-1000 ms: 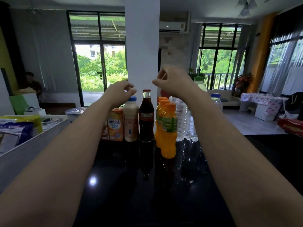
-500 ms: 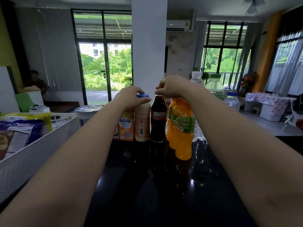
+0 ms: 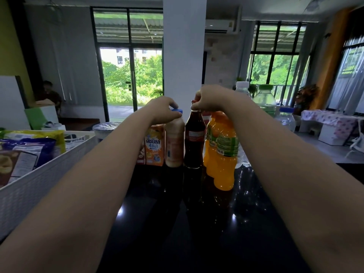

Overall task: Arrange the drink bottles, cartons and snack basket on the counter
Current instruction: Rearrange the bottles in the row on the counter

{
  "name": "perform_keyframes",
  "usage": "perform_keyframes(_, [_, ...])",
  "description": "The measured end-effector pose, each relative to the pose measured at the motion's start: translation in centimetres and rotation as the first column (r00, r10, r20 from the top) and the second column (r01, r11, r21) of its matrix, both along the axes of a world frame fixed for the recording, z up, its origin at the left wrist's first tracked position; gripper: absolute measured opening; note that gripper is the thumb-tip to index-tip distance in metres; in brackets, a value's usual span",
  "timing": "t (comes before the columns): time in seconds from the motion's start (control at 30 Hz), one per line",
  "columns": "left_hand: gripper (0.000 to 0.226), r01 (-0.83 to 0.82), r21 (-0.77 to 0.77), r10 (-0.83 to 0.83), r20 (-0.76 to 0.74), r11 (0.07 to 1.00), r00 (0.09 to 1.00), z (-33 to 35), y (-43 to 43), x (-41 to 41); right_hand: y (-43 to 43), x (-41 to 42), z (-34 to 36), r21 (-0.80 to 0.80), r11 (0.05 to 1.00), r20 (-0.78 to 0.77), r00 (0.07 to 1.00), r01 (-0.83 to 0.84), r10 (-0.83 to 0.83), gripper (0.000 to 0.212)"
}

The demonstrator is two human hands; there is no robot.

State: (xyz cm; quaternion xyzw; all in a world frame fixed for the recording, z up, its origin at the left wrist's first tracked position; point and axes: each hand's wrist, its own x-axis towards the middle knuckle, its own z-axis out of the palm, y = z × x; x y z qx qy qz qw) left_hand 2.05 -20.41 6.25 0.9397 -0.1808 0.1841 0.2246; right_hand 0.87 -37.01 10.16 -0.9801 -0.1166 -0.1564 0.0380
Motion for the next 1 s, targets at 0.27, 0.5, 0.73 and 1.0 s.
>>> perform_keyframes(0.27, [0.044, -0.104, -0.009, 0.104, 0.098, 0.995, 0.99, -0.7, -0.7, 0.2, -0.3, 0.0, -0.7, 0.049, 0.999, 0.056, 0.998, -0.006, 0.003, 0.049])
perform_keyframes(0.5, [0.044, -0.081, -0.051, 0.085, 0.083, 0.995, 0.993, -0.8, -0.6, -0.1, -0.4, -0.2, -1.1, 0.108, 0.993, 0.084, 0.995, -0.054, 0.045, 0.04])
perform_keyframes(0.73, [0.045, -0.072, -0.063, 0.076, 0.076, 0.995, 0.994, -0.9, -0.4, -0.2, -0.8, -0.4, -0.9, 0.172, 0.982, -0.013, 0.997, -0.075, 0.078, 0.041])
perform_keyframes(1.0, [0.048, -0.065, -0.065, 0.069, 0.054, 0.996, 0.996, -1.0, -0.2, -0.3, -0.7, -0.3, -1.1, 0.123, 0.992, 0.056, 0.998, 0.001, -0.008, 0.052])
